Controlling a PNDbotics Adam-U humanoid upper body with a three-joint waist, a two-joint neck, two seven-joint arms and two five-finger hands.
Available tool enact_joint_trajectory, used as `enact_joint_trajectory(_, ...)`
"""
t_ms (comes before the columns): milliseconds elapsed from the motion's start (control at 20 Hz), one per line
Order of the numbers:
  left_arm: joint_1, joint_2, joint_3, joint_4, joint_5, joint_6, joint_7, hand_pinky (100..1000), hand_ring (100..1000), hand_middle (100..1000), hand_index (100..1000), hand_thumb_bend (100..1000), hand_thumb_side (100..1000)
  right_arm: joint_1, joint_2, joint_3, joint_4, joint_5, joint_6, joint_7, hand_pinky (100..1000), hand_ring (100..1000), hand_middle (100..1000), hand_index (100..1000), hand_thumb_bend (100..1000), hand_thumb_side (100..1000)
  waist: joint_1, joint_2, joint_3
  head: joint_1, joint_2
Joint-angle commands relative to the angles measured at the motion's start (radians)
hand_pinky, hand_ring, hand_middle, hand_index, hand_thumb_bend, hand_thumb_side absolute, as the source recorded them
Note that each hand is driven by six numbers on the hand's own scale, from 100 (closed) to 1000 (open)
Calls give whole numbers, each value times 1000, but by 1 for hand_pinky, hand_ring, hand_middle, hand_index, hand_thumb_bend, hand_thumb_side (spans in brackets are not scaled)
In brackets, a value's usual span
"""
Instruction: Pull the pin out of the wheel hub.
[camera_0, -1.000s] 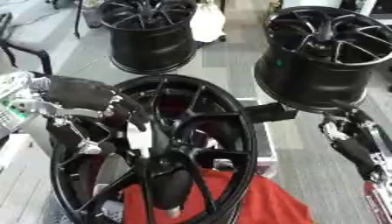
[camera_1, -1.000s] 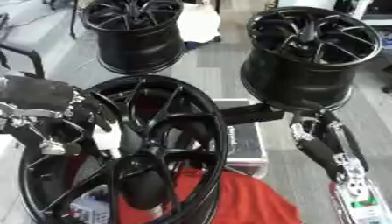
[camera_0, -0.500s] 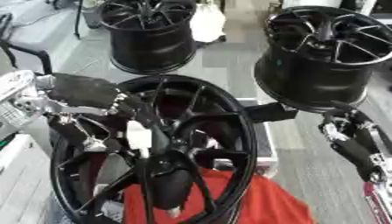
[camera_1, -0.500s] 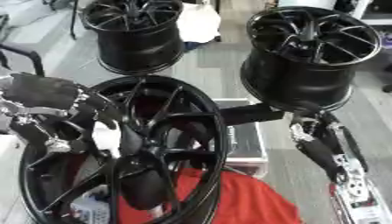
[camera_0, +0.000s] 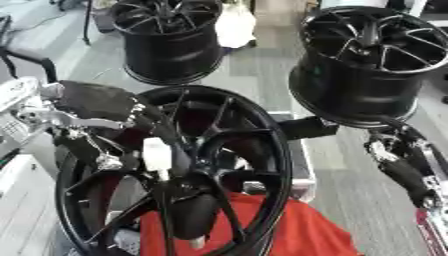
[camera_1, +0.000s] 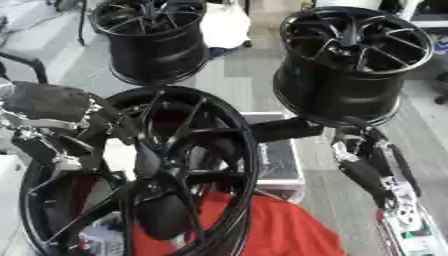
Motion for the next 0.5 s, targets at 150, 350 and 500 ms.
enact_joint_trajectory(150, -15, 7, -2, 3, 2, -350, -350, 745, 754, 784, 844, 155, 107, -11, -19, -3, -11, 0, -2, 2, 668, 617, 671, 841, 100, 243, 1, -7, -3, 2, -11)
enact_joint_trajectory(350, -12, 2, -16, 11, -9, -350, -350, 734, 736, 755, 822, 136, 110, -11, -19, -3, -10, 0, -2, 3, 668, 617, 671, 841, 100, 243, 1, -6, -6, 2, -10)
enact_joint_trajectory(500, -7, 3, -19, 16, -21, -350, -350, 720, 714, 739, 811, 129, 111, -11, -20, -4, -10, 0, -2, 2, 668, 617, 671, 842, 100, 243, 1, -6, -6, 2, -9)
